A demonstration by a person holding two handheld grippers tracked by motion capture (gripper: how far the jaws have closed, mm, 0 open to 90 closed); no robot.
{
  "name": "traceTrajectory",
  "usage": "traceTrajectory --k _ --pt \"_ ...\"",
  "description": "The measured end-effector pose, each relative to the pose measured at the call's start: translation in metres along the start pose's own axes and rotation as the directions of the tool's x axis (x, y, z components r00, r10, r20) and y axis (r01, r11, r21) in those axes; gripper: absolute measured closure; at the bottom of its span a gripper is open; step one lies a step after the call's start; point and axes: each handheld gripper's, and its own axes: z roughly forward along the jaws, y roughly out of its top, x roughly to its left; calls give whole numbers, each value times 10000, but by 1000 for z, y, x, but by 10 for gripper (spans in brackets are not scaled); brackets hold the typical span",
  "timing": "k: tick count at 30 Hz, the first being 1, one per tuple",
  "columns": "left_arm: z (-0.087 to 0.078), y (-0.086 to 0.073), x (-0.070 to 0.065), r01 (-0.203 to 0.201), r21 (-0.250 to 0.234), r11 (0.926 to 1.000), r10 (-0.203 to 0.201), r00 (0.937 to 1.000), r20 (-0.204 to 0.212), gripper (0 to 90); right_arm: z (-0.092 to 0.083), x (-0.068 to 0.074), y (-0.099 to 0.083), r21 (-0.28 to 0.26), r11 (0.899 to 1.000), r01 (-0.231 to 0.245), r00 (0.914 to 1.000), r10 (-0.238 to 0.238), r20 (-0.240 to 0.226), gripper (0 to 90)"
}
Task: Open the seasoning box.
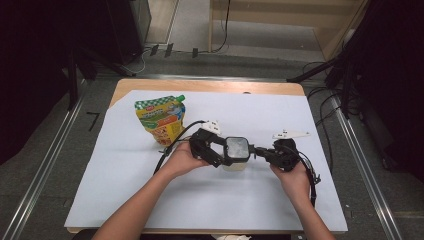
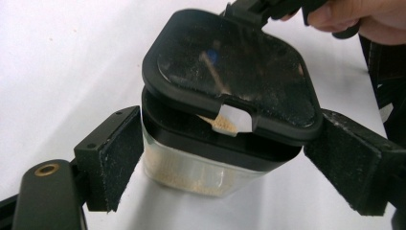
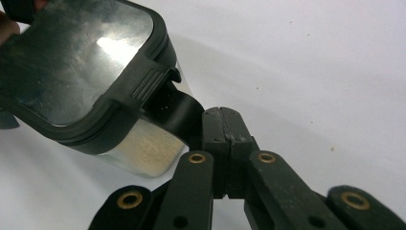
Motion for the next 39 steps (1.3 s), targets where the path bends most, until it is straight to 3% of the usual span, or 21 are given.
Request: traceTrajectory --k 3,29,30,31,32,34,39 --pt "-4 4 -1 56 -163 9999 -55 10000 61 149 0 0 0 20 10000 6 10000 -6 -7 900" --pt "-12 20 -11 -305 -30 9995 304 9990 -321 146 0 2 0 -88 9999 92 9999 -92 89 900" --pt "-13 21 -11 -311 -107 9995 308 9992 -270 155 -1 2 0 -110 9999 79 9999 -78 82 900" --pt "-15 21 -11 -218 -319 9993 226 9994 249 217 -1 2 0 -114 9999 88 9999 -87 76 900" --pt "-16 22 -11 -158 -450 9989 180 9987 477 329 -1 2 0 -128 9999 99 9999 -98 84 900" --pt "-16 27 -16 -242 -530 9983 272 9980 578 336 -1 2 0 -123 9998 128 9999 -127 83 900" --pt "-13 37 -29 -477 -199 9987 491 9955 805 429 -2 3 0 -146 9999 81 10000 -80 59 900"
